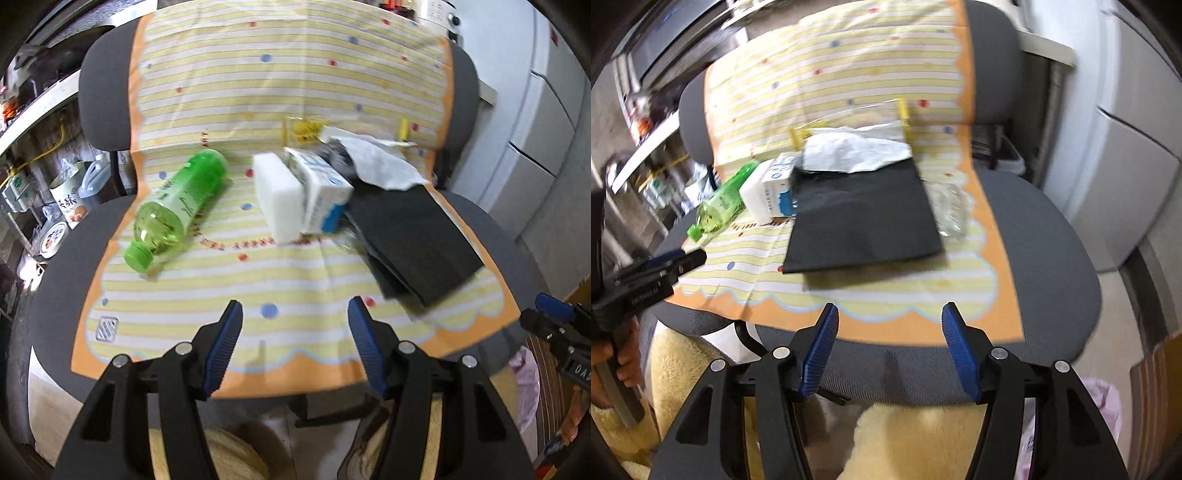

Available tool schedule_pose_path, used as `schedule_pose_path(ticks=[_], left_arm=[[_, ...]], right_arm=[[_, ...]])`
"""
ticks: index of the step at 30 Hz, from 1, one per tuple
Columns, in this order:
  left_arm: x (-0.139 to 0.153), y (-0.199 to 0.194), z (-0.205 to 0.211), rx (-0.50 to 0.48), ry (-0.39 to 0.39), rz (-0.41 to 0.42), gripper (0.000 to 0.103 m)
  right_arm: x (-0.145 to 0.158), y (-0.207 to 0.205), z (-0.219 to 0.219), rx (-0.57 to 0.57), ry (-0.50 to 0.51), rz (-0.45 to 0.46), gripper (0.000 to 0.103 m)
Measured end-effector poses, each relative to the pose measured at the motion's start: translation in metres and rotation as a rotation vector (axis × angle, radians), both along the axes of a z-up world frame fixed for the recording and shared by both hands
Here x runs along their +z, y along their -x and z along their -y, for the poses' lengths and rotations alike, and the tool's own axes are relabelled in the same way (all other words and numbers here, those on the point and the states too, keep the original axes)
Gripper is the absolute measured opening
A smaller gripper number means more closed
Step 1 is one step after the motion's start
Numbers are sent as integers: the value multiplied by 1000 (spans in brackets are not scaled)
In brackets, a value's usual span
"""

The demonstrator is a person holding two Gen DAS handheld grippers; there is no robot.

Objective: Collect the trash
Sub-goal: 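Move both tools back to the items on the chair, then grasp the white sponge block with the left tool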

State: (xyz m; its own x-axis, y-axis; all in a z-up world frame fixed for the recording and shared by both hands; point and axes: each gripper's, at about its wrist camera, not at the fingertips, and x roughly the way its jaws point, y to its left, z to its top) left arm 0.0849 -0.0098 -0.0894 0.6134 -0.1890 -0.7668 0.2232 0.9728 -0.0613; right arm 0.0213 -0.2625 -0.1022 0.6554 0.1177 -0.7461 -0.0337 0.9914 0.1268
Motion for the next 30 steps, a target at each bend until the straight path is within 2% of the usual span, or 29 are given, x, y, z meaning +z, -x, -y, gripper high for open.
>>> schedule_pose_path(ticks=[7, 12, 17, 23, 26, 29, 30], left_arm=[[11, -35, -7, 31, 44, 24, 58], [8, -66, 7, 23, 29, 20, 58], [-11, -97, 20, 23, 7, -17, 57], [-22, -118, 31, 28, -10, -12, 54], [-28, -127, 30, 43, -8, -30, 46], [-28, -130, 20, 63, 16, -30, 28], [-26, -128, 13, 70, 36, -24, 27]], right_arm=[[-1, -52, -17, 57, 10, 10, 60], [-3, -82, -21, 72, 1, 11, 59], [-3, -94, -22, 79, -8, 19, 59], [-7, -97, -18, 78, -11, 8, 59], [-8, -99, -20, 83, -15, 2, 59], [-6, -101, -27, 98, -13, 3, 59], [-4, -101, -31, 107, -11, 5, 59]])
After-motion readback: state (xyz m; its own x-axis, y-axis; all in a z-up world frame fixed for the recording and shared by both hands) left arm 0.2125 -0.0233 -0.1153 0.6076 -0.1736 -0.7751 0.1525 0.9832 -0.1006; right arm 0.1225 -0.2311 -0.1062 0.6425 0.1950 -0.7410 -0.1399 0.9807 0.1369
